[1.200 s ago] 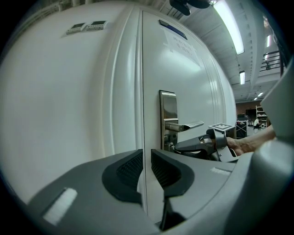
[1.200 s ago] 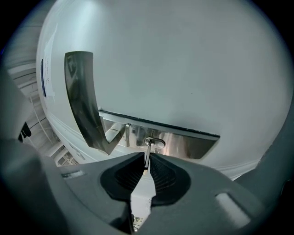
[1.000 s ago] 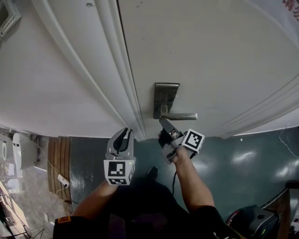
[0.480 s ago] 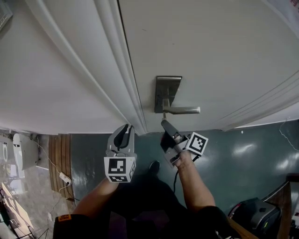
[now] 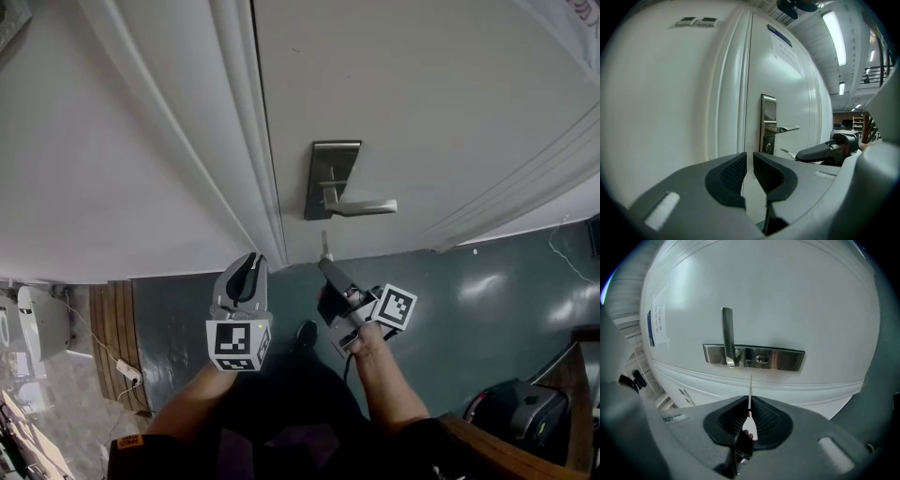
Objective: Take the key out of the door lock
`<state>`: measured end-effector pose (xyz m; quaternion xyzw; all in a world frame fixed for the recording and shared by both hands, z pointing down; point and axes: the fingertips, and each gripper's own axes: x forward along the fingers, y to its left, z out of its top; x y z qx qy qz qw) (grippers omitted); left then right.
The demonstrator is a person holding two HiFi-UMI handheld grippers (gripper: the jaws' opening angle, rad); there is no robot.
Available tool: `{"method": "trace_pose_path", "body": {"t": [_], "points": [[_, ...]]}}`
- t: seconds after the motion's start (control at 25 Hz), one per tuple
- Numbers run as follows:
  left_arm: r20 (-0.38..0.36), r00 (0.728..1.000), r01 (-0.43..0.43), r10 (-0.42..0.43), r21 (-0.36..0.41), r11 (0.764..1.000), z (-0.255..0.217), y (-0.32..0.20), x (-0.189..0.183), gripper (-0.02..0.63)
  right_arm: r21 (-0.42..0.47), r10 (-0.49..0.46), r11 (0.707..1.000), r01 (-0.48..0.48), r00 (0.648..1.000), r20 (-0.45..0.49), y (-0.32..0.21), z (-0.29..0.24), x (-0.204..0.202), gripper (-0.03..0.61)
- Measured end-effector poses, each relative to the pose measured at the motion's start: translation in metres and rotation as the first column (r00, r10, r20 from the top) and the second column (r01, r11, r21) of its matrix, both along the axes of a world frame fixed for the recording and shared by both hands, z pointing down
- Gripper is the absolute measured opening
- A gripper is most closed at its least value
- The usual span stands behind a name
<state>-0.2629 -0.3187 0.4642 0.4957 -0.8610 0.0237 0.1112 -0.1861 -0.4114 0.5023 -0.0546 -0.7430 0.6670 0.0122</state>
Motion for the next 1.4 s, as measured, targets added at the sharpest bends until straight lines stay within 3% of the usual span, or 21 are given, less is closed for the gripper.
{"method": "trace_pose_path", "body": {"t": [0.36,0.56,0.76,1.08,1.4], "points": [[0.040,0.991,-0.128,0.126,0.053,0.990,-0.019,0.048,0.021,0.018,0.062,0.070,0.995,-0.071,0.997,0.029,0.066,-0.029,0.022,0.014],[0.083,0.976,-0.208,0.202,0.066,0.976,-0.026,0.105,0.030,0.018,0.103,0.135,0.985,-0.139,0.990,0.044,0.124,-0.042,0.035,0.015],[0.069,0.957,-0.286,0.280,0.092,0.954,-0.030,0.166,0.044,0.018,0.122,0.214,0.969,-0.216,0.976,0.031,0.191,-0.057,0.053,0.015],[0.034,0.951,-0.309,0.307,0.095,0.946,-0.020,0.226,0.072,0.018,0.145,0.265,0.953,-0.266,0.964,0.024,0.256,-0.073,0.100,0.015],[0.035,0.946,-0.323,0.321,0.111,0.940,-0.034,0.253,0.149,0.018,0.161,0.257,0.951,-0.263,0.965,0.060,0.294,-0.078,0.179,0.015]]}}
